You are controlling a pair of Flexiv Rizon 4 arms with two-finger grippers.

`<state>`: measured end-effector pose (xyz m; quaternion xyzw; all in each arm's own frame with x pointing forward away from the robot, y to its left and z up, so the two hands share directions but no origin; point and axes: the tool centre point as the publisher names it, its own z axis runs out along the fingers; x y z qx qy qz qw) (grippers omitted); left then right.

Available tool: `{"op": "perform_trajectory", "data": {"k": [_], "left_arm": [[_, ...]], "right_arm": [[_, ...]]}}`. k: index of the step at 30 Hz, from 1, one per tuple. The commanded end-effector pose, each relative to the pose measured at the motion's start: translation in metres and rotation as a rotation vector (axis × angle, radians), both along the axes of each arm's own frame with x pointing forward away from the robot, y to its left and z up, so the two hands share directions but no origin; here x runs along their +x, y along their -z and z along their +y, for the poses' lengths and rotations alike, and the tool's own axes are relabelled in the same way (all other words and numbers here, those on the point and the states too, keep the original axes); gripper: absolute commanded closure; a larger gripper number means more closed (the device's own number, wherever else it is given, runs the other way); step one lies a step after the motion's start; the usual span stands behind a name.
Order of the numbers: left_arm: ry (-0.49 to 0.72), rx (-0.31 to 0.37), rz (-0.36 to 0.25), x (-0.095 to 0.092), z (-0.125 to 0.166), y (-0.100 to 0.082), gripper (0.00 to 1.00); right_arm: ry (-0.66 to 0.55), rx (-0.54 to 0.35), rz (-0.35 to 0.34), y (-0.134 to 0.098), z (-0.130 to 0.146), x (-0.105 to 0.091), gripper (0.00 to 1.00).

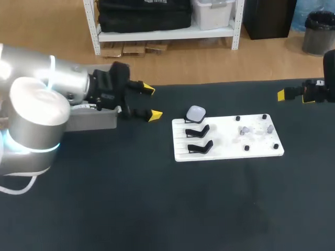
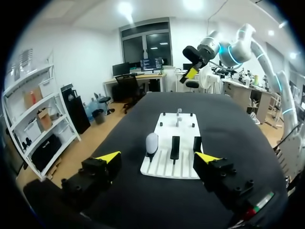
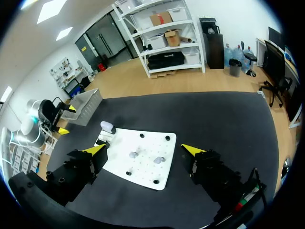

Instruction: Pick up each earbud case from the left stands, insert the matching earbuds, close the lid, and place the case in the box.

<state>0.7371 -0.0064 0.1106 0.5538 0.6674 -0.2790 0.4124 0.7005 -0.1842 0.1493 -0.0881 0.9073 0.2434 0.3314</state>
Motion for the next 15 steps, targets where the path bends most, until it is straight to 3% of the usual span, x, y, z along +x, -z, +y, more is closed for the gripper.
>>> {"op": "perform_trajectory", "data": {"k": [1, 4, 6, 9, 15], "left_arm": [[0.003, 0.010, 0.007, 0.006, -0.006, 0.003, 0.00], [0.003, 0.010, 0.007, 0.006, -0.006, 0.003, 0.00], [0.025, 0.027, 0.022, 0.009, -0.020, 0.013, 0.00], [0.029, -0.040, 0.046, 0.017, -0.032, 0.024, 0.00], [0.033, -0.055, 0.080, 0.025, -0.046, 0.041, 0.00]], "right_arm": [[-0.001, 0.000, 0.001, 0.000, 0.000, 0.000, 0.00], [-0.001, 0.000, 0.001, 0.000, 0.000, 0.000, 0.00], [-0.001, 0.000, 0.001, 0.000, 0.000, 0.000, 0.00], [-0.001, 0.000, 0.001, 0.000, 0.000, 0.000, 0.00], [-0.001, 0.000, 0.001, 0.000, 0.000, 0.000, 0.00]]}}
